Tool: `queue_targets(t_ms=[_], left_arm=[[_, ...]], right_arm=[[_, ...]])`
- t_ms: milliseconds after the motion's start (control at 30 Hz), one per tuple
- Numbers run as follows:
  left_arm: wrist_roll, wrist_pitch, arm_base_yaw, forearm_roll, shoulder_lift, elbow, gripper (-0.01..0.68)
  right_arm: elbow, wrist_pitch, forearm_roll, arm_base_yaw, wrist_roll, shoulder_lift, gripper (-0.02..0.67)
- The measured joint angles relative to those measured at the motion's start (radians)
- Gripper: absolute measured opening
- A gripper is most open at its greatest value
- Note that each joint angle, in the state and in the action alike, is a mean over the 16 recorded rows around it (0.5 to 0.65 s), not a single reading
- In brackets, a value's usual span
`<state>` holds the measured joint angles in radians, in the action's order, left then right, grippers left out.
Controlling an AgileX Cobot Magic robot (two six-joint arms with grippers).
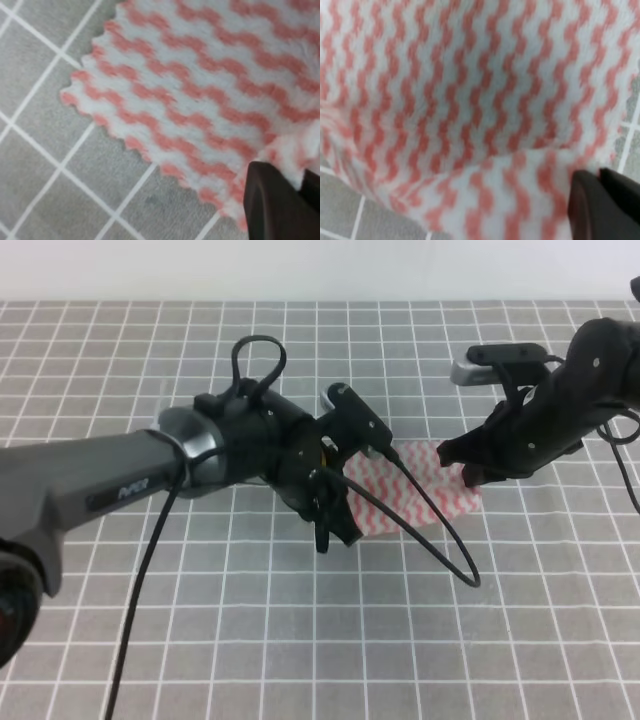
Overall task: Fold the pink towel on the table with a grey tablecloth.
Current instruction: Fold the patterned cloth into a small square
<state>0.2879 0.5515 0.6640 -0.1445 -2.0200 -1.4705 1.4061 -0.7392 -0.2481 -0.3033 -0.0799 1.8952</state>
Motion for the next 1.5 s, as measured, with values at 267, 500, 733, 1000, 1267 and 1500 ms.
queue_targets(t_ms=[267,500,733,1000,1267,1500], left_arm=[[-0.002,-0.01,-0.017,0.003,-0.038,-0.033,-0.001],[-0.001,-0.018,-0.035,0.006,-0.066,-0.062,-0.001],[0.002,-0.03,-0.048,0.006,-0.088,-0.088,-0.001],[0.005,-0.035,-0.07,0.005,-0.097,-0.133,-0.001],[0.008,-0.028,-0.089,0.01,-0.102,-0.165,-0.001],[0.01,-0.027,-0.09,0.015,-0.118,-0.168,-0.001]], right_arm=[[0.006,0.047,-0.003,0.0,0.0,0.03,-0.016],[0.032,0.076,-0.004,0.0,0.0,0.055,-0.015],[0.07,0.087,-0.002,0.0,0.0,0.079,-0.016],[0.093,0.098,0.005,0.0,0.0,0.095,-0.016],[0.095,0.113,0.012,0.0,0.0,0.095,-0.016],[0.094,0.124,0.016,0.001,0.0,0.093,-0.016]])
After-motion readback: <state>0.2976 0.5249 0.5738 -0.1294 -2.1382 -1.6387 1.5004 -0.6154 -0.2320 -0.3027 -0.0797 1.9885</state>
